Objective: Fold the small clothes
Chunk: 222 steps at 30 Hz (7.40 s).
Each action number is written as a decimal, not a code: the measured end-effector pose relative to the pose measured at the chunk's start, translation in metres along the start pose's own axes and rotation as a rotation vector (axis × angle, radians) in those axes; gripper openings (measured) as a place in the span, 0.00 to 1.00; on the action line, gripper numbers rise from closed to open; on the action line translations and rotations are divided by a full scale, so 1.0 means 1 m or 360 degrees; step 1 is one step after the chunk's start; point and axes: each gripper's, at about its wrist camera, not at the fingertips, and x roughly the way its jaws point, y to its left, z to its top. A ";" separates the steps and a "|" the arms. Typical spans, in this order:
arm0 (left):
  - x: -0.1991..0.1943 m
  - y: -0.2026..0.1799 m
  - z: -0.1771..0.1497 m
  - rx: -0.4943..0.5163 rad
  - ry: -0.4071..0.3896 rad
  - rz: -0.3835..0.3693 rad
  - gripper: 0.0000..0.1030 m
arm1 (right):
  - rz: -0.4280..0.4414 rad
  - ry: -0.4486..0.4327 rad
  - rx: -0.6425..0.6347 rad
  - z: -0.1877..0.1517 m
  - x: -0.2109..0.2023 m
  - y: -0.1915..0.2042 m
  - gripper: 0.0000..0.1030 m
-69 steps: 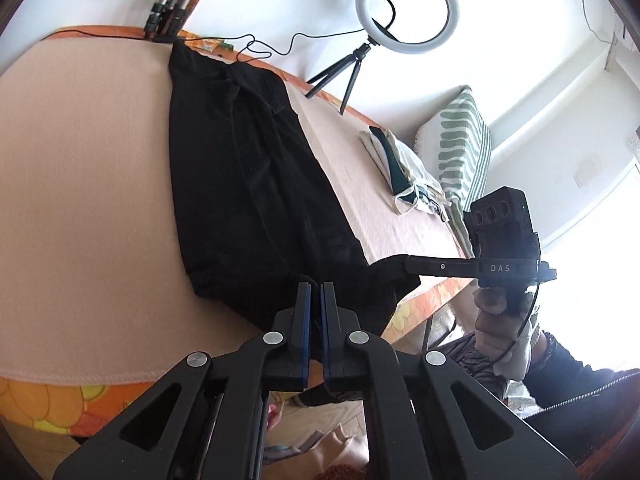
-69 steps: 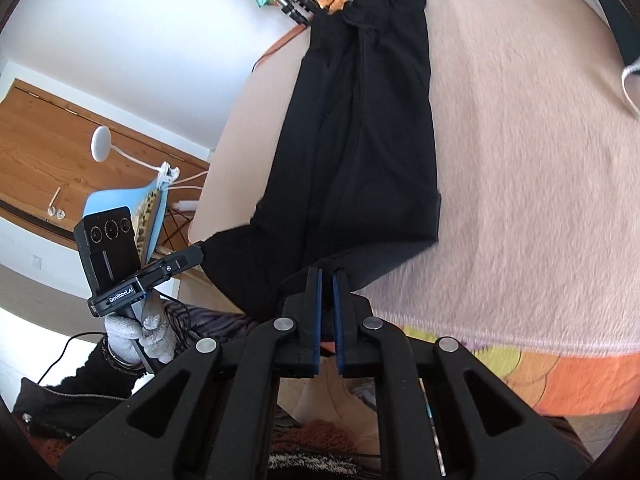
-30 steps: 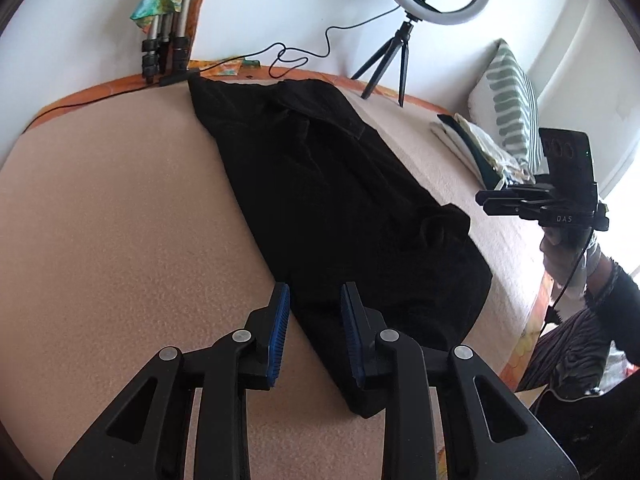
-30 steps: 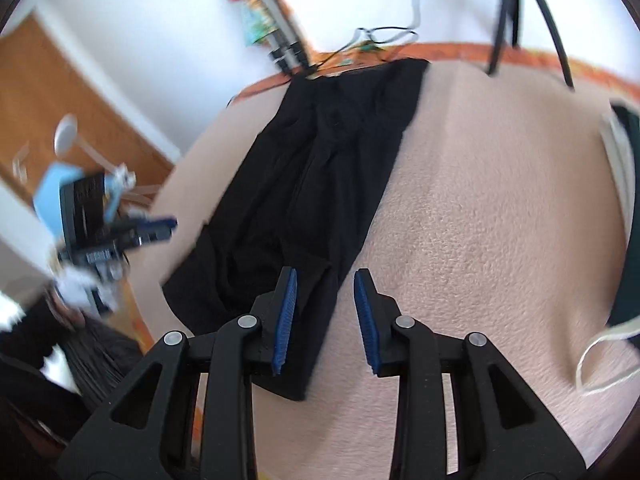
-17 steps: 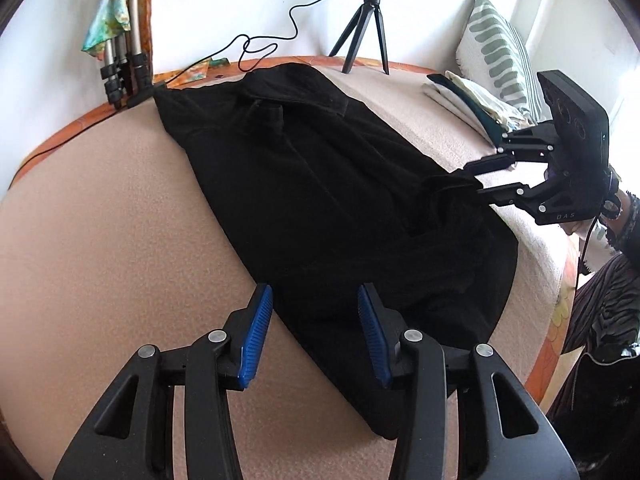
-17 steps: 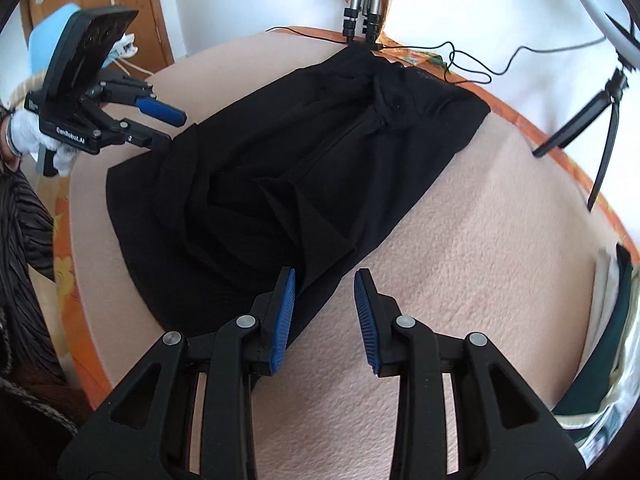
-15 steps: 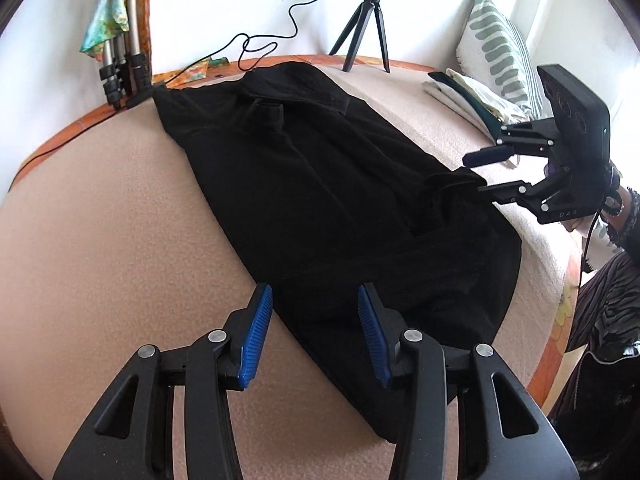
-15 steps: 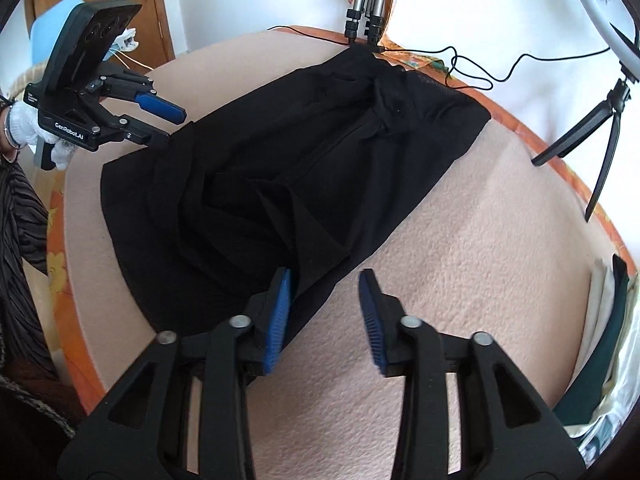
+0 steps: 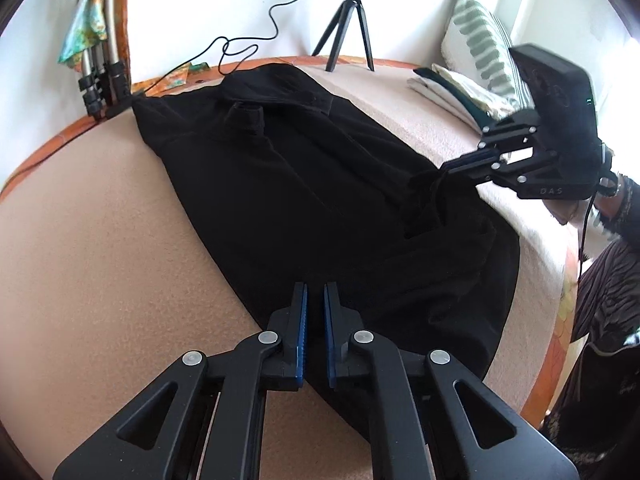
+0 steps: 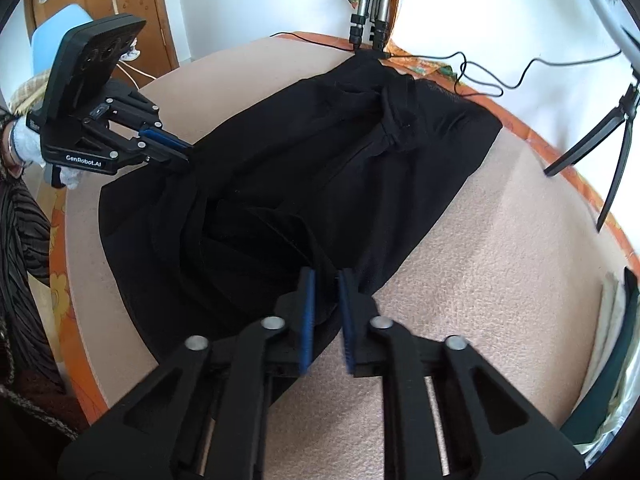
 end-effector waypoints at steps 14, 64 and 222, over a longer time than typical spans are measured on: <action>-0.011 0.022 -0.006 -0.0273 -0.0046 -0.0021 0.06 | 0.0307 -0.0105 0.0506 -0.009 -0.018 -0.056 0.45; -0.010 0.000 -0.001 0.0118 -0.0171 0.0340 0.03 | -0.0010 -0.0027 0.0339 -0.001 0.002 -0.023 0.06; -0.040 -0.030 -0.075 0.0272 -0.0010 0.0063 0.09 | 0.0058 -0.0127 0.0199 -0.075 -0.060 -0.004 0.06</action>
